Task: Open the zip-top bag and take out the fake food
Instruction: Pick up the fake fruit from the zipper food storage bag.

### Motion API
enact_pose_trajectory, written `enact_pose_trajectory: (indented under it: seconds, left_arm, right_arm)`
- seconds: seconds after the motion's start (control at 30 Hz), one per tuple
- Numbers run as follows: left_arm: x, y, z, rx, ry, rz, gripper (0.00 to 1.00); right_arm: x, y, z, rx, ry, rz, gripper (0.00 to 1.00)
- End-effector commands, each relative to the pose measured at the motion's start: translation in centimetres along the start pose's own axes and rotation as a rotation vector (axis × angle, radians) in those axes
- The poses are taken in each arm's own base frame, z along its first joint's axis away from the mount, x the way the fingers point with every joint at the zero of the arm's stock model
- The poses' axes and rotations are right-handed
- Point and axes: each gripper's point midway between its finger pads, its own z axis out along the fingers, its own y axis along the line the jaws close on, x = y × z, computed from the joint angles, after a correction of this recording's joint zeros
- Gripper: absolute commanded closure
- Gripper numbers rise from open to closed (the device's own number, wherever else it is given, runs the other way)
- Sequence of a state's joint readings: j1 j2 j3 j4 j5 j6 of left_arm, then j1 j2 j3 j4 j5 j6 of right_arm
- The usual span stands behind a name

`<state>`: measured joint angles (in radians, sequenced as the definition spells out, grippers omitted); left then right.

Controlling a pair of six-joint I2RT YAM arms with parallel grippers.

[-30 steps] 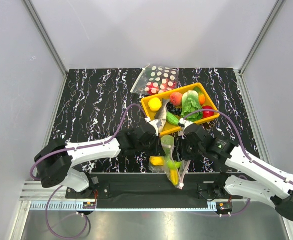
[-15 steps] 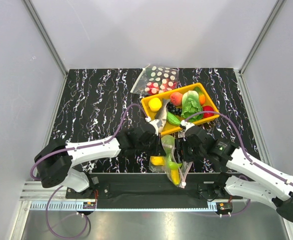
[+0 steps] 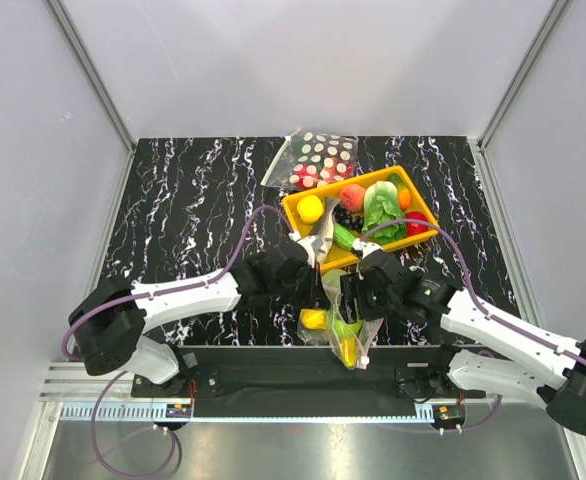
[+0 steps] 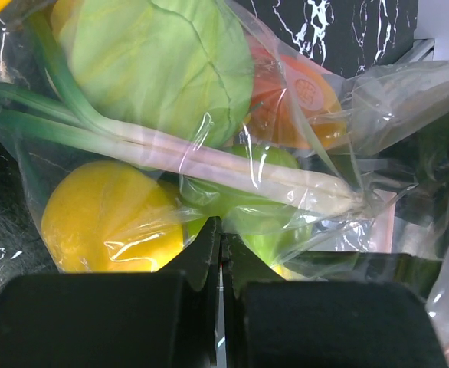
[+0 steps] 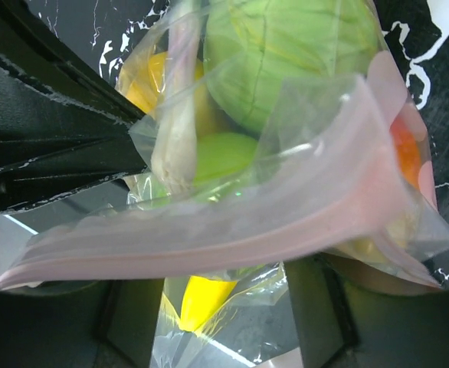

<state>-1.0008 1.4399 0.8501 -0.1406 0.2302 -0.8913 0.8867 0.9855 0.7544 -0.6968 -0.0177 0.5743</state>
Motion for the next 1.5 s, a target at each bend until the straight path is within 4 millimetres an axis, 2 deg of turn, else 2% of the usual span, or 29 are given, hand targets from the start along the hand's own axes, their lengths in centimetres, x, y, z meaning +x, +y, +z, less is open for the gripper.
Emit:
enact_pose_trajectory:
  seconds: [0.0, 0.2, 0.3, 0.37, 0.57, 0.67, 0.77, 0.8, 0.87, 0.93, 0.97, 1.03, 1.17, 1.33, 1.43, 1.47]
  left_arm:
    - [-1.3, -2.1, 0.3, 0.093, -0.033, 0.01, 1.0]
    - [-1.3, -1.3, 0.5, 0.081, -0.036, -0.01, 1.0]
    - [-1.3, -1.0, 0.6, 0.082, -0.037, -0.019, 1.0]
    - [-1.4, -0.9, 0.6, 0.084, -0.04, -0.023, 1.0]
    - [-1.5, -1.1, 0.6, 0.088, -0.042, -0.025, 1.0]
    - [-1.5, -1.1, 0.5, 0.088, -0.044, -0.024, 1.0]
    - [-1.3, -0.7, 0.5, 0.078, -0.04, -0.029, 1.0]
    - [-1.2, -0.6, 0.5, 0.073, -0.038, -0.03, 1.0]
    - [-1.2, 0.0, 0.5, 0.049, -0.042, -0.034, 1.0]
    - [-1.2, 0.8, 0.5, 0.019, -0.039, -0.043, 1.0]
    - [-1.4, 0.9, 0.4, 0.012, -0.044, -0.044, 1.0]
    - [-1.8, 1.6, 0.2, -0.014, -0.056, -0.052, 1.0]
    - [-2.2, 2.2, 0.2, -0.041, -0.055, -0.041, 1.0]
    - [-2.7, 2.9, 0.0, -0.069, -0.052, -0.033, 1.0]
    - [-2.9, 3.2, -0.2, -0.068, -0.057, -0.038, 1.0]
    - [-3.1, 3.0, -0.5, -0.06, -0.064, -0.038, 1.0]
  right_arm:
    - [1.3, 0.1, 1.2, 0.001, 0.042, -0.041, 0.32]
    - [3.6, -0.1, 1.5, -0.013, 0.106, -0.035, 0.25]
    - [4.5, -0.3, 1.5, -0.013, 0.133, -0.037, 0.15]
    - [4.7, 0.1, 1.7, -0.025, 0.137, -0.048, 0.11]
    - [4.1, 0.6, 2.9, -0.027, 0.124, -0.073, 0.09]
    - [3.3, 0.7, 2.9, -0.023, 0.086, -0.083, 0.15]
    - [1.8, 0.4, 2.1, 0.002, 0.013, -0.089, 0.38]
    - [1.3, 0.5, 1.3, -0.001, -0.009, -0.085, 0.49]
    - [0.2, 0.8, -0.1, -0.01, -0.065, -0.076, 0.59]
    - [0.2, 0.5, -1.3, 0.002, -0.065, -0.067, 0.71]
    - [-0.4, 1.1, -2.3, -0.019, -0.087, -0.055, 0.73]
    - [0.0, 1.0, -3.3, -0.017, -0.066, -0.044, 0.78]
    - [-0.5, 2.0, -5.9, -0.067, -0.089, -0.003, 0.8]
    - [-1.1, 2.0, -8.7, -0.062, -0.114, 0.027, 0.82]
    - [-2.7, 1.7, -10.8, -0.035, -0.187, 0.065, 0.83]
    - [-4.2, 1.8, -12.0, -0.024, -0.25, 0.081, 0.84]
